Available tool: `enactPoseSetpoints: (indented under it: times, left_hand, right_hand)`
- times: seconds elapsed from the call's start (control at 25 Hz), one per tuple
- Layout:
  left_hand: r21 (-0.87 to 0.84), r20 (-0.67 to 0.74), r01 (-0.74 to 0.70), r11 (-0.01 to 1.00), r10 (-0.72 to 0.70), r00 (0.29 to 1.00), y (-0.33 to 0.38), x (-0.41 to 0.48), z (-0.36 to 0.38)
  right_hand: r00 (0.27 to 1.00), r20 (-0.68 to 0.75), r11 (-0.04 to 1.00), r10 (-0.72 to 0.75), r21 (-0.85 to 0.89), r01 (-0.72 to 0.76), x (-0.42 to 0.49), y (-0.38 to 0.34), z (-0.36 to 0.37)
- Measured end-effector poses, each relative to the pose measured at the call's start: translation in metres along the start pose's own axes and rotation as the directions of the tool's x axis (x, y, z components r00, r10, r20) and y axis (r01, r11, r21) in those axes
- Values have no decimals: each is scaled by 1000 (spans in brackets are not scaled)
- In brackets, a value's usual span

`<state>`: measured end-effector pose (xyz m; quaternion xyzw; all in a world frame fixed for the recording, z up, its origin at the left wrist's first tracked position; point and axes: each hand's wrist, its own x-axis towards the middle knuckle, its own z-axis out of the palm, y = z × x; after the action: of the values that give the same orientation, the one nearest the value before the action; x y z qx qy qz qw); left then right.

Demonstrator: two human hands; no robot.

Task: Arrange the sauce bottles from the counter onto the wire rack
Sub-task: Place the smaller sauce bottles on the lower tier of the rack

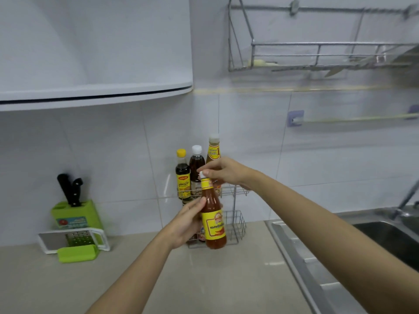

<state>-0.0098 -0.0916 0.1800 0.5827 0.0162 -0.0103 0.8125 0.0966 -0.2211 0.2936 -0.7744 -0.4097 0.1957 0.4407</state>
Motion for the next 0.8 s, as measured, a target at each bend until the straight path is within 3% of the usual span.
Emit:
enactPoseSetpoints:
  times: [0.28, 0.44, 0.64, 0.8]
  left_hand:
    - [65, -28, -57, 996, 59, 998, -4, 19, 5]
    - [24, -15, -10, 1000, 10, 1000, 6, 24, 4]
    - [109, 6, 21, 994, -22, 1000, 0, 20, 12]
    - [207, -40, 59, 976, -52, 998, -7, 21, 15]
  right_hand:
    - [963, -260, 990, 76, -93, -103, 21, 11, 3]
    - [986, -138, 991, 89, 112, -74, 12, 14, -12]
    - [940, -288, 972, 184, 193, -131, 4, 34, -7]
    - [966, -174, 963, 188, 227, -147, -28, 60, 12]
